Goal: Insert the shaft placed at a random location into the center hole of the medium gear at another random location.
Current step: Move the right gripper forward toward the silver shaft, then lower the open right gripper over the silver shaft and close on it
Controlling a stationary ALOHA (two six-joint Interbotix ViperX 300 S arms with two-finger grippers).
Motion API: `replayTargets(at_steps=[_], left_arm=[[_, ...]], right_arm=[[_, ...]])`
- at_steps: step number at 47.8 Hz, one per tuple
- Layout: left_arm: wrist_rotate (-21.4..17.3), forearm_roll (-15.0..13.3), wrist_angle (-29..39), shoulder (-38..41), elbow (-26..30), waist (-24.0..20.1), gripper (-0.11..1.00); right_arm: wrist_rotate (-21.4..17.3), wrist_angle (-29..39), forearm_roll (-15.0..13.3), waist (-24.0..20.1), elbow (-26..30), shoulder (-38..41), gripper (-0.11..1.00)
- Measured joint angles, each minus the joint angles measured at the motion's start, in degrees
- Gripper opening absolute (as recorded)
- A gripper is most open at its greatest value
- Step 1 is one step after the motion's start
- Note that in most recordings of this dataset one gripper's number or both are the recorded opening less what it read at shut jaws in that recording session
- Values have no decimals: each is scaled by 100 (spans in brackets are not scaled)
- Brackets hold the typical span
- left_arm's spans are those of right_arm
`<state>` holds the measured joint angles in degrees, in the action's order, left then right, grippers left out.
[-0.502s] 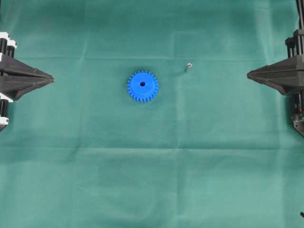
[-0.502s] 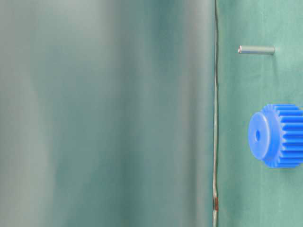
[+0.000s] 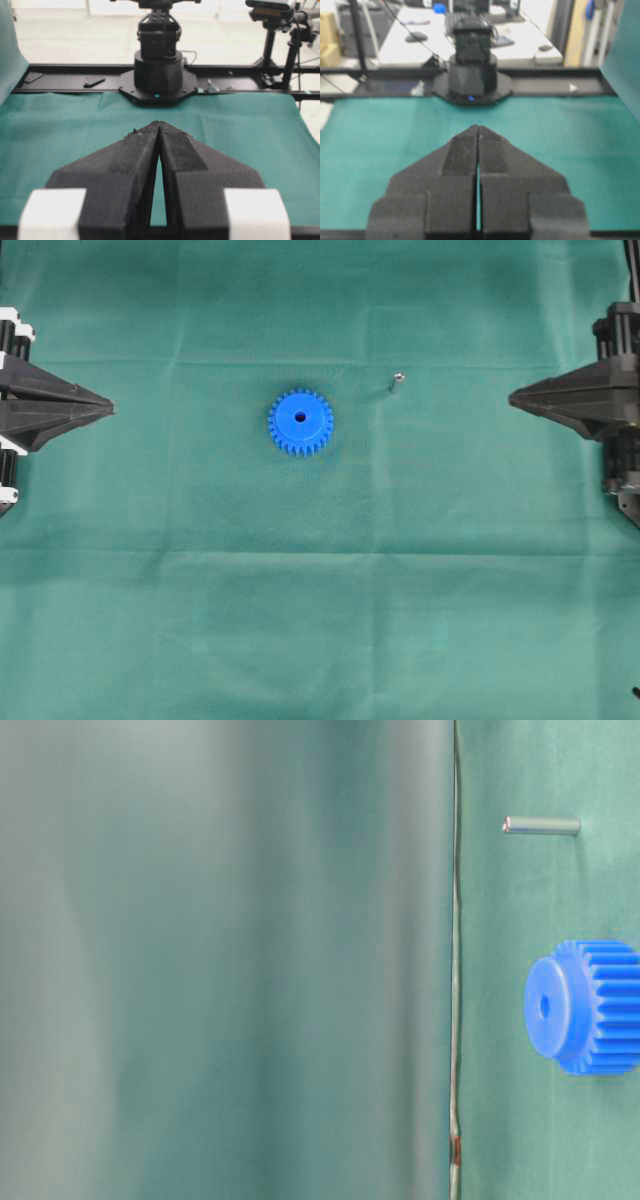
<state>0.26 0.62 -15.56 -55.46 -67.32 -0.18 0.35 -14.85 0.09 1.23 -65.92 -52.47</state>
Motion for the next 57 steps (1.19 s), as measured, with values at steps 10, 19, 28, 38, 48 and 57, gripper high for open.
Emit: replayTargets(at_steps=[10, 19, 28, 38, 48, 57], left_arm=[[0, 0, 18, 0, 0, 9, 0], [0, 0, 35, 0, -9, 9, 0], [0, 0, 62, 0, 0, 9, 0], [0, 0, 62, 0, 0, 9, 0], [-9, 0, 70, 0, 0, 9, 0], [0, 9, 132, 0, 0, 9, 0]], right_arm=[[0, -193, 9, 264, 0, 510, 39], [0, -554, 0, 580, 18, 1143, 90], [0, -747, 0, 905, 132, 2048, 85], [0, -932, 9, 1239, 316, 3111, 86], [0, -1107, 44, 1380, 466, 3964, 86], [0, -1327, 149, 1415, 501, 4535, 86]])
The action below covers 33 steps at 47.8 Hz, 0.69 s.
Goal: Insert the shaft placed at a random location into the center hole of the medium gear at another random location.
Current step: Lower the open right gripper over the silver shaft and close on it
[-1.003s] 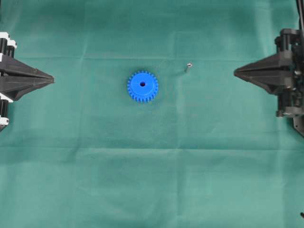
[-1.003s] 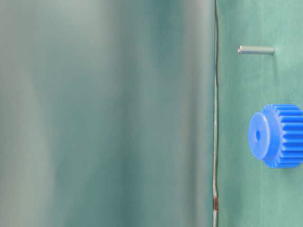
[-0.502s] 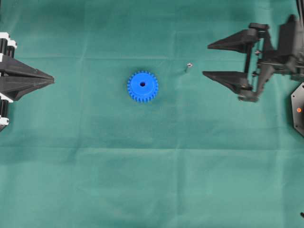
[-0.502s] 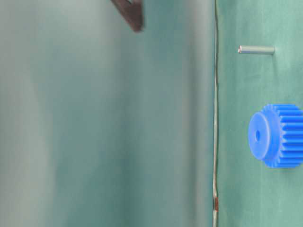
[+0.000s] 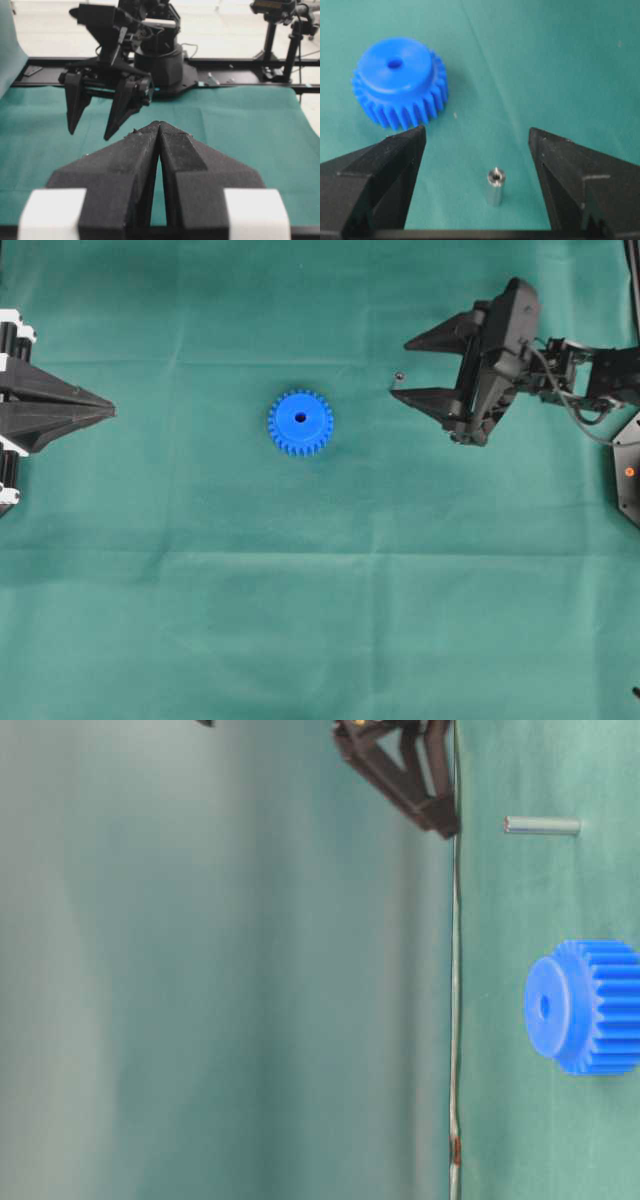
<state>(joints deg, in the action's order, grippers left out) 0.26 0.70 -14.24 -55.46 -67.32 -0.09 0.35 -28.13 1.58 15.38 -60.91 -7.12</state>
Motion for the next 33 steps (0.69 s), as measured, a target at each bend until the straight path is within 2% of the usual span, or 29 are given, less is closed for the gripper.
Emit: replayTargets(at_steps=[12, 25, 30, 33], left_arm=[[0, -9, 26, 0, 0, 0, 0], [0, 0, 35, 0, 0, 0, 0], [0, 0, 62, 0, -9, 0, 0], [0, -9, 62, 0, 0, 0, 0]], right_arm=[[0, -264, 44, 79, 18, 580, 85], [0, -299, 53, 105, 26, 738, 84], [0, -308, 53, 97, 44, 782, 78], [0, -299, 44, 105, 70, 809, 68]])
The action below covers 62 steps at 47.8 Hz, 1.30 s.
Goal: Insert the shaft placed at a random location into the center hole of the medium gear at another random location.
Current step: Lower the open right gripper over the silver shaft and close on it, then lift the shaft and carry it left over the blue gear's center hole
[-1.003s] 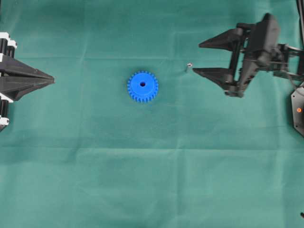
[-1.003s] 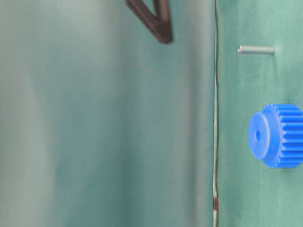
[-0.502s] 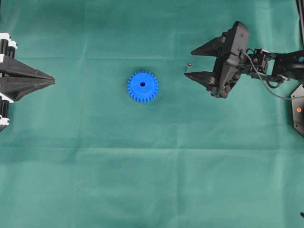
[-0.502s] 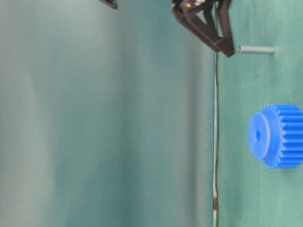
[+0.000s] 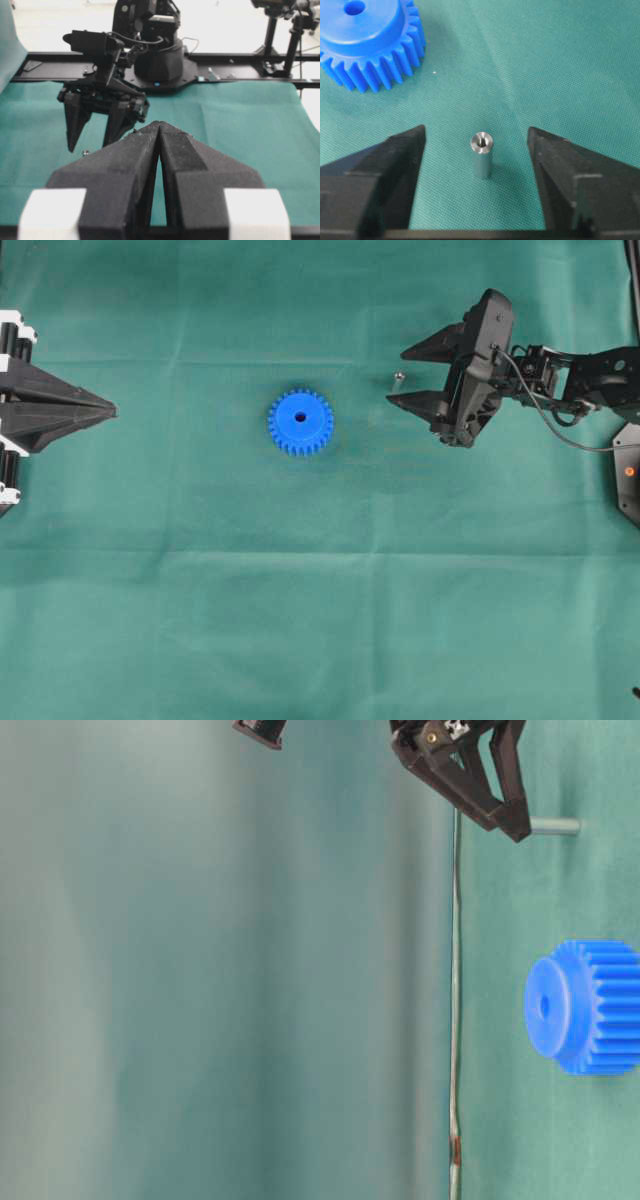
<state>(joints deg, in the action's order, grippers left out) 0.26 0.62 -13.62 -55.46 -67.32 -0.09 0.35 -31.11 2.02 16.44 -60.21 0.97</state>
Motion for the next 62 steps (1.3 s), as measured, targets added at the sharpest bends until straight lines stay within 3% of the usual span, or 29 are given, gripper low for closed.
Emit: replayTargets(at_steps=[8, 11, 28, 48, 62], left_arm=[[0, 9, 9, 0, -9, 0, 0], [0, 0, 9, 0, -9, 0, 0], [9, 9, 9, 0, 0, 0, 0], [26, 0, 9, 0, -9, 0, 0], [26, 9, 9, 0, 0, -9, 0]], right_arm=[[0, 0, 9, 0, 53, 62, 22], [0, 0, 9, 0, 44, 70, 13], [0, 70, 9, -9, 88, 0, 13], [0, 1424, 9, 0, 343, -1222, 13], [0, 1538, 9, -9, 396, -1301, 13]])
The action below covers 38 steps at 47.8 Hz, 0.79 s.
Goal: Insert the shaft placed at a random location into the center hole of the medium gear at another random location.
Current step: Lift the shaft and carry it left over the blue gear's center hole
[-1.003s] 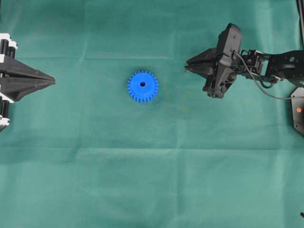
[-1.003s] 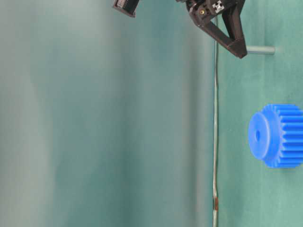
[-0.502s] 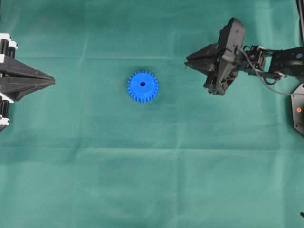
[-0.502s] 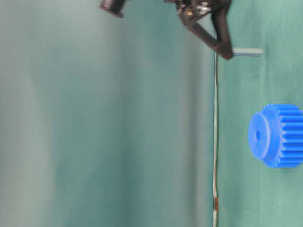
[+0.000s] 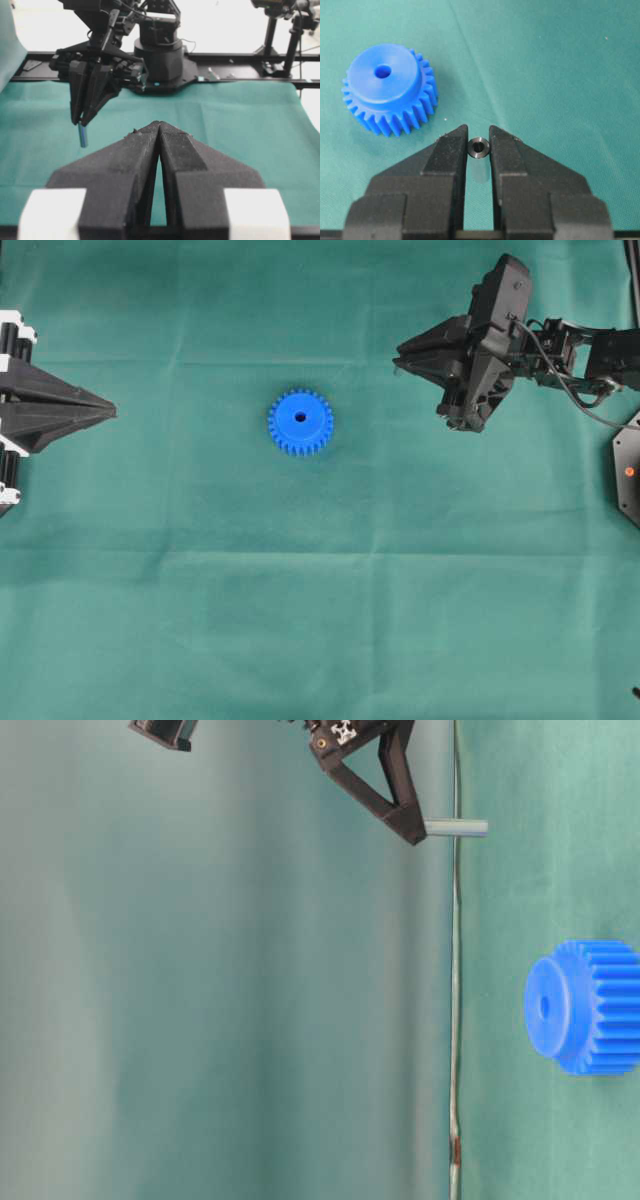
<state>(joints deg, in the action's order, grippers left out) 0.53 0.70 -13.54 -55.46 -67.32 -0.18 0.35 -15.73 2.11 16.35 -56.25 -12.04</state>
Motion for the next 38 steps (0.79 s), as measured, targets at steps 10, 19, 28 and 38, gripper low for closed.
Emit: replayTargets(at_steps=[10, 19, 28, 38], left_arm=[[0, 0, 0, 0, 0, 9, 0], [0, 0, 0, 9, 0, 9, 0], [0, -9, 0, 0, 0, 9, 0], [0, -9, 18, 0, -9, 0, 0]], right_arm=[[0, -70, 0, -185, 202, 167, 13], [-9, -167, 0, -545, 633, 563, 13], [-9, -167, -9, -835, 1266, 1072, 13], [0, -88, -9, -967, 1705, 1371, 13]])
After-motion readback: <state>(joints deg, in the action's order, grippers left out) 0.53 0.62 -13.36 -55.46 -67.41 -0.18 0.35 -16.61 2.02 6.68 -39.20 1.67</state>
